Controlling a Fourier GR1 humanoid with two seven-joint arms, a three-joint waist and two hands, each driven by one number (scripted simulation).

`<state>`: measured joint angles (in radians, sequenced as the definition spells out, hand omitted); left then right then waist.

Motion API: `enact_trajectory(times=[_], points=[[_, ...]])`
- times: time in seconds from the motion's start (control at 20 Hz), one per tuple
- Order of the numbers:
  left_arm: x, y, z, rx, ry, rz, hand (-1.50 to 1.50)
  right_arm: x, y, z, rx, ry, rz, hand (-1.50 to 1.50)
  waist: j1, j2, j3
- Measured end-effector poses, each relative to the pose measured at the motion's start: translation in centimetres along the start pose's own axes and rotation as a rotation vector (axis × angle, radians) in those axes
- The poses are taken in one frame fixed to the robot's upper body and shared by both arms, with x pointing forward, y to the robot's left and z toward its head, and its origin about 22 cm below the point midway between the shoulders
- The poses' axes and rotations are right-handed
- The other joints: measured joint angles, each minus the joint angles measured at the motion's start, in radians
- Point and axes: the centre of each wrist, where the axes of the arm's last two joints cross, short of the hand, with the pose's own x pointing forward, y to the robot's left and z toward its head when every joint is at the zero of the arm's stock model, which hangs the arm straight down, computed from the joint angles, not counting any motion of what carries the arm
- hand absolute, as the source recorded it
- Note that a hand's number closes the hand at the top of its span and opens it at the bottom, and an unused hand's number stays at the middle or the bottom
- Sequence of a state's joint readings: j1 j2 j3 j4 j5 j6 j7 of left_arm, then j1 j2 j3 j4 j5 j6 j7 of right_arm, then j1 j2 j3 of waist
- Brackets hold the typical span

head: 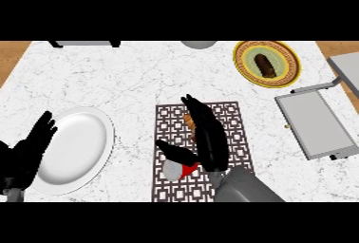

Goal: Pick the croissant from the placemat and place it in the tiered shelf

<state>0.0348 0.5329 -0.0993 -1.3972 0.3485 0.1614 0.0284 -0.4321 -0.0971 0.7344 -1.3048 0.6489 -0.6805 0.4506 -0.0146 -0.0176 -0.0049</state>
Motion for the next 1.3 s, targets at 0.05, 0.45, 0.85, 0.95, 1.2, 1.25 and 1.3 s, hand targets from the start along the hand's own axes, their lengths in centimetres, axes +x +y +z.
enact_trajectory(times=[0.05, 0.45, 0.85, 0.95, 1.2, 1.25, 1.3], points=[[-0.1, 0.0, 0.0, 0.000, 0.002, 0.001, 0.00, 0.2, -0.2, -0.3, 0.015, 0.015, 0.050, -1.50, -0.004, -0.001, 0.000], [0.6, 0.4, -0.3, -0.001, -0.005, 0.001, 0.00, 3.4, -0.7, -1.3, 0.287, 0.165, 0.456, -1.50, 0.001, 0.000, 0.000], [0.4, 0.2, -0.5, -0.012, -0.009, 0.010, 0.00, 6.3, -2.0, -2.3, 0.451, 0.215, 0.719, -1.50, 0.011, 0.011, 0.003], [0.5, -0.2, -0.4, -0.018, -0.012, 0.011, 0.00, 6.2, -2.2, -3.0, 0.464, 0.224, 0.748, -1.50, 0.014, 0.013, 0.004], [0.1, -0.2, 0.0, -0.022, -0.017, 0.010, 0.00, 6.1, -2.3, -3.7, 0.490, 0.240, 0.787, -1.50, 0.018, 0.015, 0.004], [0.2, -0.1, 0.1, -0.022, -0.017, 0.010, 0.00, 5.8, -2.3, -3.7, 0.494, 0.246, 0.795, -1.50, 0.018, 0.015, 0.004], [0.1, -0.1, 0.1, -0.022, -0.017, 0.011, 0.00, 5.4, -2.0, -3.9, 0.499, 0.256, 0.807, -1.50, 0.018, 0.016, 0.005]])
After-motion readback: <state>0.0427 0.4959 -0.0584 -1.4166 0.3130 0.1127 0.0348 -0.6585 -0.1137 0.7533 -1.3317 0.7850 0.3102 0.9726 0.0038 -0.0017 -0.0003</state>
